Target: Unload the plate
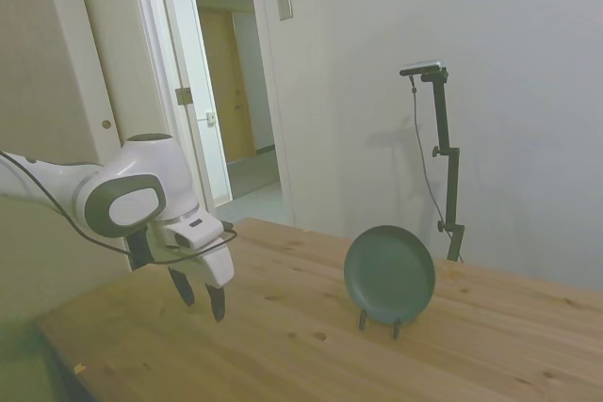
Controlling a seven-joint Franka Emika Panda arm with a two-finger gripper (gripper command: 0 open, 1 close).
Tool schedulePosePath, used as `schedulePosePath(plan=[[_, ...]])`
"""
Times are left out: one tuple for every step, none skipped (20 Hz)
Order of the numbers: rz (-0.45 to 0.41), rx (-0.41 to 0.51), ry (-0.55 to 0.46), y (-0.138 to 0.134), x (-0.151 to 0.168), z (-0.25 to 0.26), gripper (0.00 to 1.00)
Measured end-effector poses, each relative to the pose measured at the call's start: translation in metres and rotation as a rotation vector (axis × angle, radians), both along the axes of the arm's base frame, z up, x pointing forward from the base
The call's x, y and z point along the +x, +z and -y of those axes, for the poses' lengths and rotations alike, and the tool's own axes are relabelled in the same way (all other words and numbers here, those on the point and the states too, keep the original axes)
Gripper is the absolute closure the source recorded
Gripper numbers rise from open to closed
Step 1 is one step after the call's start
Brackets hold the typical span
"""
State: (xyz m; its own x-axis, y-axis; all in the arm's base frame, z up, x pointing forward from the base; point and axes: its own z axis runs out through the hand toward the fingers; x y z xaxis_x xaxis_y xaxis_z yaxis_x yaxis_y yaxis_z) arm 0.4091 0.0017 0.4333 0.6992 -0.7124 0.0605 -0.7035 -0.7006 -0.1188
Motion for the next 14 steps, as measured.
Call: schedulePosePath(plan=[[-0.001, -0.001, 0.000, 0.000, 0.000, 0.000, 0.00], [-0.002, -0.011, -0.013, 0.000, 0.000, 0.001, 0.00], [0.000, -0.015, -0.025, 0.001, 0.000, 0.004, 0.00], [0.007, -0.028, -0.050, 0.004, 0.001, 0.013, 0.00], [0.019, -0.038, -0.079, 0.011, 0.001, 0.026, 0.00], [0.034, -0.044, -0.109, 0.019, 0.002, 0.043, 0.00], [0.054, -0.050, -0.144, 0.029, 0.003, 0.063, 0.00], [0.072, -0.052, -0.176, 0.040, 0.004, 0.080, 0.00], [0.091, -0.054, -0.205, 0.050, 0.005, 0.096, 0.00], [0.110, -0.058, -0.231, 0.060, 0.007, 0.111, 0.00], [0.127, -0.062, -0.254, 0.070, 0.010, 0.124, 0.00], [0.142, -0.062, -0.277, 0.079, 0.014, 0.137, 0.00], [0.154, -0.061, -0.297, 0.085, 0.019, 0.149, 0.00], [0.165, -0.062, -0.314, 0.091, 0.027, 0.160, 0.00]])
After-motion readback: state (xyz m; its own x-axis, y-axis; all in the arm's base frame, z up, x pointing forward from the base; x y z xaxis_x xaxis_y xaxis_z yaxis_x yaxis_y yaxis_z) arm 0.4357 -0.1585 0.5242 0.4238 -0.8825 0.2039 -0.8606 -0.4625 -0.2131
